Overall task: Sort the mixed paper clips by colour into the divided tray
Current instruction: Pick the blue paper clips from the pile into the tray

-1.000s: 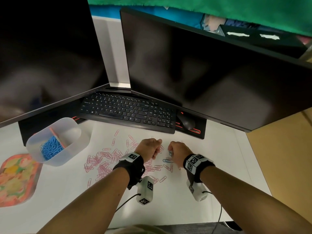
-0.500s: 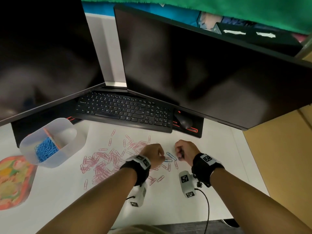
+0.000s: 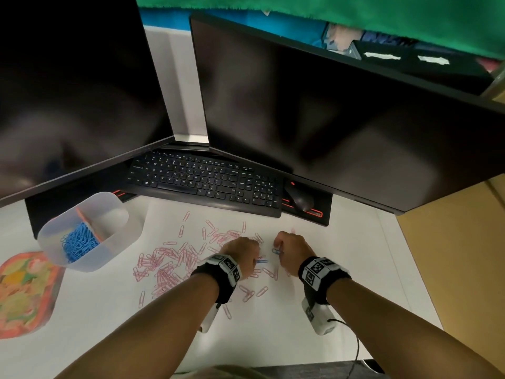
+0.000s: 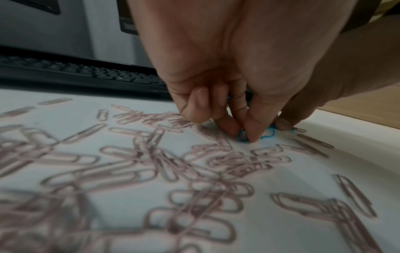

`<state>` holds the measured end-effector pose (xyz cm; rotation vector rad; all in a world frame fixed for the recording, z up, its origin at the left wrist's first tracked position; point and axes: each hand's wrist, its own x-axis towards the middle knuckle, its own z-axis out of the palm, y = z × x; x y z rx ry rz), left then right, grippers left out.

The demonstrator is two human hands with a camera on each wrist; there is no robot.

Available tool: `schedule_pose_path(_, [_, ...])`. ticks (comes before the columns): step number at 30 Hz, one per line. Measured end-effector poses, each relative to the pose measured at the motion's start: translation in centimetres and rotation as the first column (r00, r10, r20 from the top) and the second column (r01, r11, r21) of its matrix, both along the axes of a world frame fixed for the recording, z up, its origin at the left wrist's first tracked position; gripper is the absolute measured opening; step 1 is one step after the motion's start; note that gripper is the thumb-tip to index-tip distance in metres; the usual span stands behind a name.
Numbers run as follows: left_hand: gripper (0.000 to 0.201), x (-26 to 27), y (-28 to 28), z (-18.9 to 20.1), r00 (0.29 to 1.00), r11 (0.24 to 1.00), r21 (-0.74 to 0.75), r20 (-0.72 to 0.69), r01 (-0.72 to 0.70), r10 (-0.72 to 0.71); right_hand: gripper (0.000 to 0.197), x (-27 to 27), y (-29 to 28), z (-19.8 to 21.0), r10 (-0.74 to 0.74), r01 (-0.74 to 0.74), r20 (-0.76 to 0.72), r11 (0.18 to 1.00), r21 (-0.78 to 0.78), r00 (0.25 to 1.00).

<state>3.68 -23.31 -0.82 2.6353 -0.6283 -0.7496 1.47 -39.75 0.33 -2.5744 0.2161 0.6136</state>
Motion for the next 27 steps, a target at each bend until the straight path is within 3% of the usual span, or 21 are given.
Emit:
schedule_pose_path(4, [0.011, 0.3, 1.4, 0.0, 0.994, 0.990, -0.087, -0.030, -0.108, 0.105, 0.031, 0.5, 0.0, -0.1, 0.021, -0.023, -0.068, 1.000, -0.019, 0.997])
schedule_pose_path(9, [0.033, 0.2, 2.0, 0.0, 0.976, 0.970, -0.143, -0.123, -0.197, 0.180, 0.025, 0.4, 0.2, 0.0, 0.027, -0.027, -0.081, 1.000, -0.003, 0.996])
schedule_pose_path(15, [0.029, 0.2, 2.9, 0.7, 0.948, 0.942, -0.218, -0.248, -0.254, 0.198, 0.019, 0.7, 0.5, 1.2, -0.099, 0.129, -0.153, 0.971, 0.203, 0.983])
schedule_pose_path(17, [0.024, 0.2, 3.4, 1.6, 0.912, 0.900, -0.284, -0.343, -0.330, 0.227, 0.023, 0.8, 1.0, 1.9, -0.234, 0.340, -0.298, 0.859, 0.382, 0.925])
schedule_pose_path(19, [0.016, 0.3, 4.3, 2.9, 0.803, 0.782, -0.353, -0.519, -0.514, 0.293, 0.024, 1.0, 1.7, 2.1, -0.387, 0.608, -0.474, 0.585, 0.537, 0.791])
schedule_pose_path(21, [0.008, 0.4, 5.8, 4.0, 0.625, 0.573, -0.385, -0.717, -0.724, 0.308, 0.024, 1.5, 3.1, 2.7, -0.434, 0.723, -0.579, 0.383, 0.576, 0.691])
schedule_pose_path(24, [0.009, 0.6, 9.0, 5.2, 0.400, 0.213, -0.350, -0.873, -0.912, 0.280, 0.033, 2.7, 6.5, 3.6, -0.361, 0.734, -0.639, 0.321, 0.599, 0.679])
schedule_pose_path(27, [0.030, 0.9, 13.2, 6.3, 0.262, 0.008, -0.273, -0.916, -0.962, 0.303, 0.033, 4.0, 11.3, 5.0, -0.251, 0.696, -0.659, 0.396, 0.599, 0.709])
